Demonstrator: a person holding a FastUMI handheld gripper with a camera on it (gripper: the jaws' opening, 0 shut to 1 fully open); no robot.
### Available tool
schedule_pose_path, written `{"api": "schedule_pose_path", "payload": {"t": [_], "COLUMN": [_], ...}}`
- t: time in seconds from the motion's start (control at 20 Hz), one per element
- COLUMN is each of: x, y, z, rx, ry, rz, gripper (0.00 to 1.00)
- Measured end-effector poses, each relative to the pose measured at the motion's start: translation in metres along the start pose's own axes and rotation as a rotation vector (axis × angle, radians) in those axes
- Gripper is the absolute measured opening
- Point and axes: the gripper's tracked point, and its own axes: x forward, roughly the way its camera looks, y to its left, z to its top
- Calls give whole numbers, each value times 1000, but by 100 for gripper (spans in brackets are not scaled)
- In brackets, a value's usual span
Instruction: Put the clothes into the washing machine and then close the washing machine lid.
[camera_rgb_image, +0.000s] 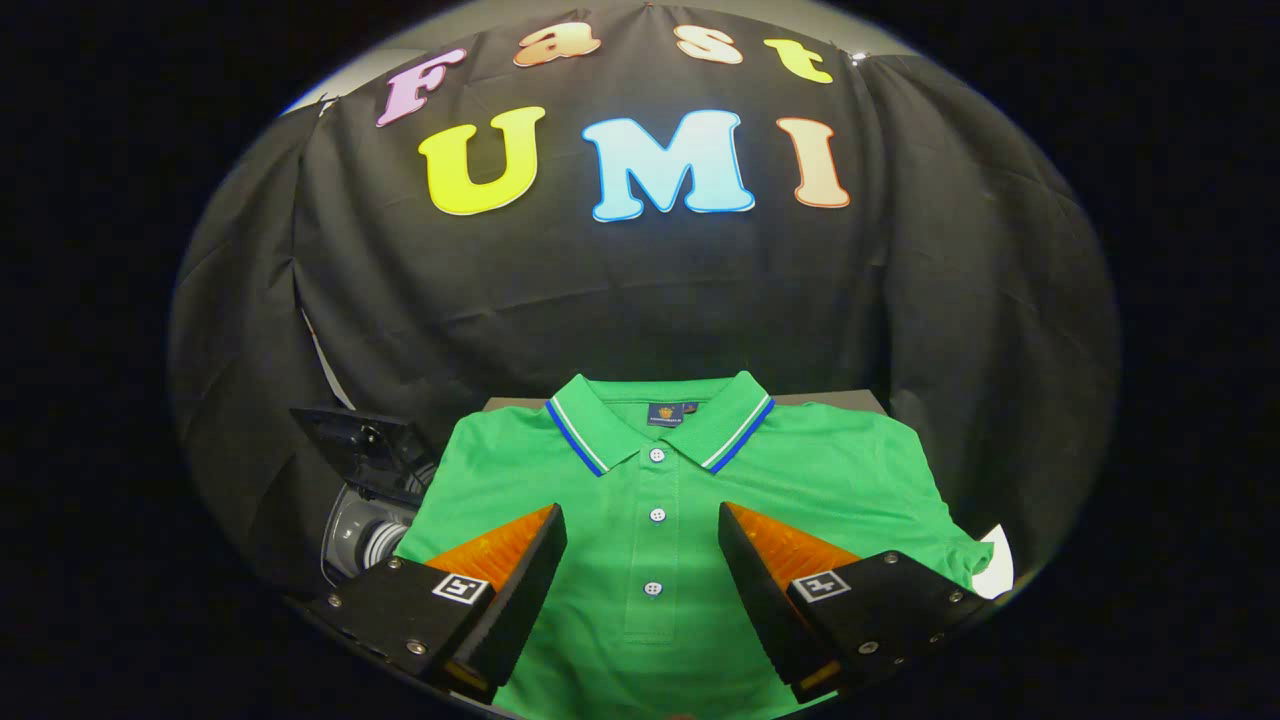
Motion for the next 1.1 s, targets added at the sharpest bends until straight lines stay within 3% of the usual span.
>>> {"api": "schedule_pose_path", "payload": {"t": [0.2,0.3,0.45,0.55,0.6,0.75,0.8,0.95,1.1], "x": [12,13,11,12,11,12,13,12,7], "y": [-5,-6,-7,-1,0,5,7,7,12], "z": [-24,-25,-27,-28,-27,-27,-26,-24,-14], "rx": [-27,-92,-61,-81,-87,-72,-64,-66,108], "ry": [105,102,104,96,85,85,86,70,12], "rz": [-8,-8,-19,1,9,48,63,97,163], "gripper": [94,95,92,76,59,40,27,13,0]}}
